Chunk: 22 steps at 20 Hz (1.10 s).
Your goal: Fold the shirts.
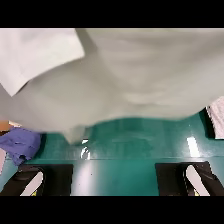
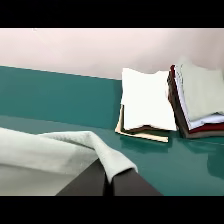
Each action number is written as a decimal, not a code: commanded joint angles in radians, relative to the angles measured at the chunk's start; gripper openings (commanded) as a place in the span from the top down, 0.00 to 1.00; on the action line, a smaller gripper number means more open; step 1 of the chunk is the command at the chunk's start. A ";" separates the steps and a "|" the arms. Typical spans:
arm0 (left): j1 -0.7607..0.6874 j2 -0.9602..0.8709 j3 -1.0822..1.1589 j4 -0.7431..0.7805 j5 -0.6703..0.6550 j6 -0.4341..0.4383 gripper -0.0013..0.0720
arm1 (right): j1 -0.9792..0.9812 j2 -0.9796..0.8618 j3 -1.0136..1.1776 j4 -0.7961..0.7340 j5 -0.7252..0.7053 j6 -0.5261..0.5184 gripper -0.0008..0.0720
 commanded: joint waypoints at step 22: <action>-0.043 -0.859 -0.290 0.047 -0.098 0.089 0.94 | 0.293 -0.783 -0.274 -0.252 -0.097 0.071 0.97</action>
